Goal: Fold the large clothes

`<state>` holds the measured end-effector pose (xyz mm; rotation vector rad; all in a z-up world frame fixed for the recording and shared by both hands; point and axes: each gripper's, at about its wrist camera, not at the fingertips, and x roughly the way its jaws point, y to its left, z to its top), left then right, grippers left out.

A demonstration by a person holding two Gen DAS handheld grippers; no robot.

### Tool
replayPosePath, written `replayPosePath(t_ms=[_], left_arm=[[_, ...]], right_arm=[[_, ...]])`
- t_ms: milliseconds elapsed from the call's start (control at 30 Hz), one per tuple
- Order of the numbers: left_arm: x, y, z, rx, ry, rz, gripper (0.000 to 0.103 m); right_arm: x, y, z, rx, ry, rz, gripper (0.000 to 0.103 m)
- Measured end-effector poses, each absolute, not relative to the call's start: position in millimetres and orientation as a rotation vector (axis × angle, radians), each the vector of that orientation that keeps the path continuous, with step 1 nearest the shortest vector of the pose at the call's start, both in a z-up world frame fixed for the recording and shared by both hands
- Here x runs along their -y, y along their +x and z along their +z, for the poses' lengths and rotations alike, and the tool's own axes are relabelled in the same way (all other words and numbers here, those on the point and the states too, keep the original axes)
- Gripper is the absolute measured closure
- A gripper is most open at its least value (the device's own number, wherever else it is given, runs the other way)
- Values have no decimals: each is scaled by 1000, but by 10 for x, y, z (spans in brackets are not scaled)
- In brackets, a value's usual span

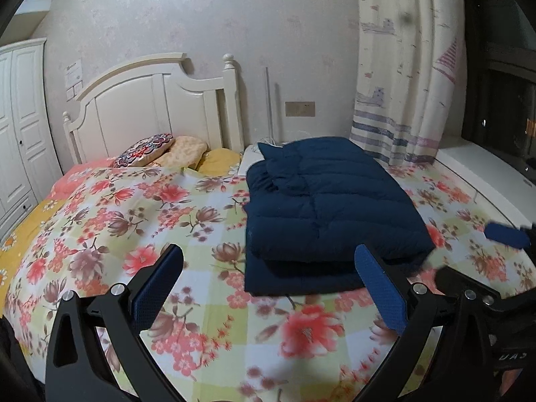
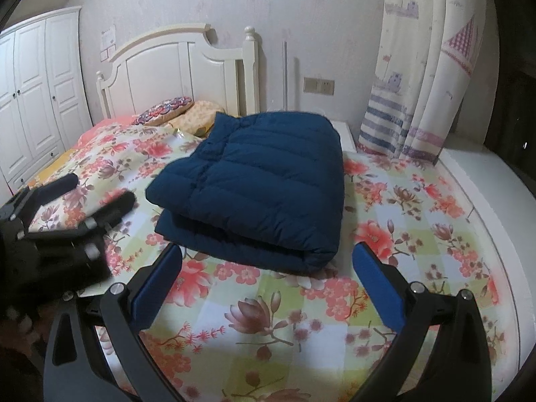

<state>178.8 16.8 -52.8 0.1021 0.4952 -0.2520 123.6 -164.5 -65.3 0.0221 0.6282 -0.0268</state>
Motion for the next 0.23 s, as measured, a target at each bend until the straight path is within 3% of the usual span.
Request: replayPosePath(t_ms=[133, 233], left_arm=[[-527, 2255, -457, -557, 111, -271, 5], [-1269, 2902, -400, -629, 68, -130, 5]], right_arm=[[2118, 1329, -582, -630, 69, -63, 2], [2831, 1312, -363, -598, 48, -233, 2]])
